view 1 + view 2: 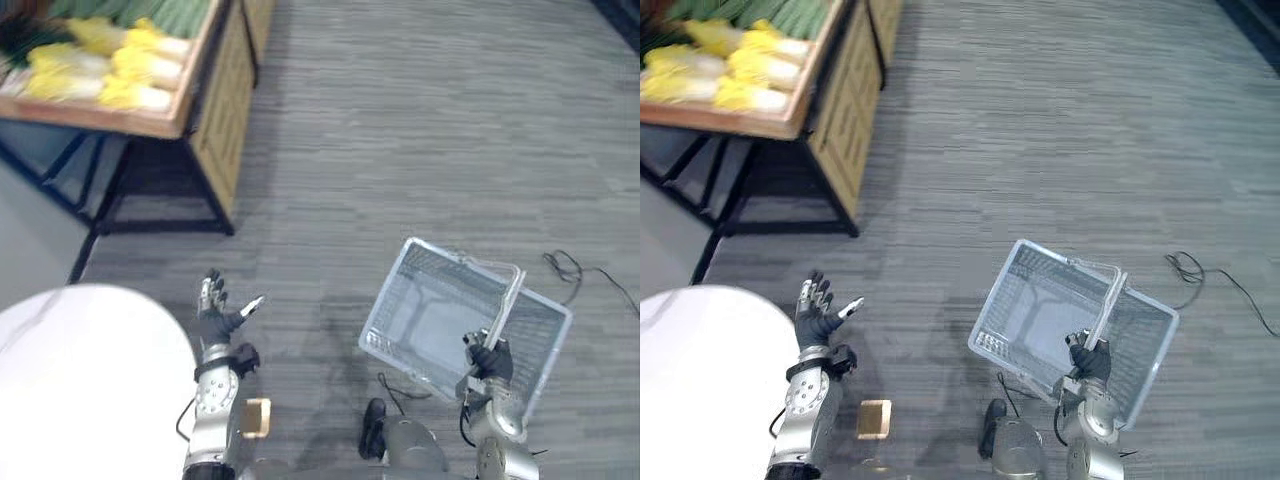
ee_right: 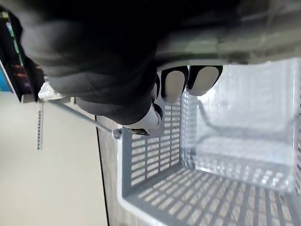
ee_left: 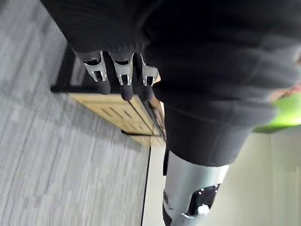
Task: Pick vegetable in the basket
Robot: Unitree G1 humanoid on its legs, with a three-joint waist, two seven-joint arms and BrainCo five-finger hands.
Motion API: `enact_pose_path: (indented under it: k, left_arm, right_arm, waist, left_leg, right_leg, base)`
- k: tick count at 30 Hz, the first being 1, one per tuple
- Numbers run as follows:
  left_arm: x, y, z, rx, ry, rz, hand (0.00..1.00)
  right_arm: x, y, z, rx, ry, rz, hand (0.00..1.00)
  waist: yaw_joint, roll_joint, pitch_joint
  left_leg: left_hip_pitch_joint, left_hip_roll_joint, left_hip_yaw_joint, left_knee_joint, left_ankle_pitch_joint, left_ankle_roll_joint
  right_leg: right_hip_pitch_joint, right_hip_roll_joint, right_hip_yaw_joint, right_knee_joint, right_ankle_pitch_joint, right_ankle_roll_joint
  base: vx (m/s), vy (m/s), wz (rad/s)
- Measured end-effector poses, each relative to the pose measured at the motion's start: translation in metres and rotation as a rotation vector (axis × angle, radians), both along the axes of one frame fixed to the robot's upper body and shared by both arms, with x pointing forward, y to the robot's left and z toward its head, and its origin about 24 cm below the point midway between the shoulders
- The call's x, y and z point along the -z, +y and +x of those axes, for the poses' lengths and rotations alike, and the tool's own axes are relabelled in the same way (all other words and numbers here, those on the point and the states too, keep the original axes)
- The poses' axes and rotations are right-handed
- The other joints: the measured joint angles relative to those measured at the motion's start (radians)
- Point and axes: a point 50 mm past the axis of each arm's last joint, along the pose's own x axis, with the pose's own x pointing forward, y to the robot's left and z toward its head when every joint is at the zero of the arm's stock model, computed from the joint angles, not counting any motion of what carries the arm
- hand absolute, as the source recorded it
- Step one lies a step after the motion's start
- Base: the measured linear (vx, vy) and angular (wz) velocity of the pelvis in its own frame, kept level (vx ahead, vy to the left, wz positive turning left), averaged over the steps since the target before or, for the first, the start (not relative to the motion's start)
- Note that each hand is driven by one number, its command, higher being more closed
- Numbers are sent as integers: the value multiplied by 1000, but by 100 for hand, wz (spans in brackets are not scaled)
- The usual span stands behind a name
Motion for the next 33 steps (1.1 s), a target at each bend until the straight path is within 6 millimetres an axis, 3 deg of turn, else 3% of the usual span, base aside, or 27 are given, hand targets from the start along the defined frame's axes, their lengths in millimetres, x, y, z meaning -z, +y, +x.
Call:
enact_pose_path:
  k: [1,2,3,5,6,7,9,10,12,13,15,16,17,19,20,22,23,24,25,27,28,29,30,31,33]
  left_arm:
    - [-8,0,1,-14,-37,8,0]
    - [-10,0,1,-18,-47,11,0]
    - [-19,1,2,-36,-89,30,0]
    - [-30,1,2,-53,-141,55,0]
    - [-37,0,2,-63,-169,70,0]
    - [-43,1,0,-74,-199,76,0]
    - [-50,6,0,-97,-225,87,0]
    - [-51,6,0,-101,-231,86,0]
    - [-47,2,-2,-102,-213,63,0]
    - [-46,0,-2,-93,-206,62,0]
    - [-43,1,-5,-80,-191,74,0]
    - [-41,3,-7,-83,-182,84,0]
    - [-41,3,-7,-79,-181,91,0]
    - [-44,0,-4,-55,-192,98,0]
    - [-44,-3,-4,-44,-193,95,0]
    - [-42,-11,-3,-10,-186,89,0]
    - [-40,-12,-3,-1,-180,108,0]
    - [-38,-12,-4,5,-167,124,0]
    - [-28,-18,-5,3,-123,99,0]
    - [-28,-23,-5,-3,-125,69,0]
    - [-29,-26,-4,-2,-131,49,0]
    - [-30,-28,-4,2,-133,39,0]
    - [-30,-27,-7,6,-136,39,0]
    - [-34,-26,-10,5,-153,38,0]
    - [-36,-25,-12,5,-160,31,0]
  right_arm:
    - [-5,-2,7,-10,-19,-17,100]
    - [-6,-3,8,-11,-22,-20,100]
    - [-8,-4,11,-15,-32,-30,100]
    - [-10,-8,15,-16,-35,-48,100]
    - [-10,-13,16,-11,-29,-69,100]
    - [-10,-14,18,-15,-20,-81,100]
    - [-8,-3,25,-41,-24,-66,100]
    - [-9,-1,28,-51,-29,-66,100]
    - [-3,3,30,-78,0,-80,100]
    - [0,3,28,-79,20,-82,100]
    - [10,8,24,-89,70,-75,100]
    - [11,12,24,-104,69,-62,100]
    - [11,14,24,-108,68,-60,100]
    - [11,13,23,-105,64,-61,100]
    - [9,13,23,-104,59,-64,100]
    - [6,12,20,-99,42,-68,100]
    - [7,11,16,-95,47,-66,100]
    - [10,12,12,-91,61,-62,100]
    - [13,6,6,-81,84,-72,100]
    - [8,3,5,-65,64,-74,100]
    - [7,5,0,-57,60,-58,100]
    - [7,6,-4,-53,61,-51,100]
    - [6,10,-9,-39,54,-29,100]
    - [3,12,-13,-7,37,-7,100]
    - [-4,6,-13,40,2,-7,100]
  waist:
    - [10,-2,5]
    - [14,-4,6]
    - [30,-11,12]
    - [41,-12,15]
    - [52,-6,11]
    - [63,9,0]
    - [65,-55,-19]
    - [68,-56,-19]
    - [75,-57,-18]
    - [75,-57,-17]
    - [62,-52,-14]
    - [50,-43,-12]
    - [49,-37,-11]
    - [45,-32,-11]
    - [41,-29,-9]
    - [8,-14,-4]
    - [1,-26,-9]
    - [-1,-47,-12]
    - [2,-5,-25]
    - [13,25,-32]
    - [10,37,-27]
    - [13,39,-25]
    - [28,35,-17]
    - [48,33,-15]
    - [61,15,-9]
  left_leg:
    - [-107,-67,-42,11,-87,3]
    - [-123,-80,-41,-4,-100,5]
    - [-178,-125,-29,-101,-134,8]
    - [-235,-192,-10,-315,-132,3]
    - [-243,-237,-3,-516,-98,-24]
    - [-237,-263,-5,-582,-6,69]
    - [-251,-326,15,-547,-73,116]
    - [-259,-334,14,-527,-91,135]
    - [-193,-385,6,-522,-157,163]
    - [-151,-404,-5,-538,-169,166]
    - [4,-447,-60,-623,-189,173]
    - [84,-455,-92,-681,-189,173]
    - [119,-455,-106,-711,-188,173]
    - [215,-452,-183,-775,-189,173]
    - [235,-448,-206,-785,-189,173]
    - [279,-421,-272,-782,-211,132]
    - [312,-419,-296,-774,-246,74]
    - [333,-422,-319,-757,-276,49]
    - [347,-385,-354,-723,-297,40]
    - [311,-346,-369,-620,-268,9]
    - [254,-318,-361,-456,-213,-3]
    - [209,-299,-347,-341,-156,-13]
    - [115,-242,-304,-125,-69,-26]
    - [10,-182,-224,20,-112,-14]
    - [-81,-175,-155,3,-167,8]
  right_leg:
    - [45,-13,40,-39,-3,5]
    - [53,-18,48,-45,-4,7]
    - [86,-36,72,-65,-13,22]
    - [139,-65,82,-90,-40,64]
    - [164,-77,88,-95,-69,99]
    - [198,-78,100,-102,-98,127]
    - [216,-145,88,-116,-103,143]
    - [211,-155,84,-97,-99,153]
    - [137,-216,96,193,-76,283]
    - [102,-233,115,318,-48,330]
    - [-13,-236,167,726,-34,313]
    - [-80,-225,149,833,-73,239]
    - [-113,-221,126,841,-98,197]
    - [-233,-183,87,710,-153,105]
    - [-260,-162,100,654,-160,98]
    - [-327,-87,180,393,-137,135]
    - [-336,-63,236,211,-29,136]
    - [-333,-62,264,159,130,127]
    - [-333,-49,234,246,103,119]
    - [-311,-39,176,291,14,97]
    - [-251,-28,127,286,-24,80]
    - [-210,-23,108,268,-35,71]
    - [-111,-9,78,209,-52,55]
    - [3,9,47,126,-56,48]
    - [78,6,20,58,-57,47]
  base:
    - [365,78,-101]
    - [375,111,-79]
    - [305,130,-51]
    - [398,200,-35]
    - [456,282,-21]
    - [499,294,-13]
    - [625,287,13]
    - [676,315,28]
    - [571,317,39]
    - [481,252,57]
    - [599,179,78]
    - [694,131,72]
    - [548,51,68]
    - [593,-19,75]
    - [546,-118,106]
    - [502,-153,129]
    - [578,-222,124]
    - [715,-311,119]
    - [603,-269,79]
    - [686,-325,79]
    - [548,-276,89]
    - [521,-236,90]
    - [492,-206,74]
    - [578,-241,60]
    - [366,-138,41]
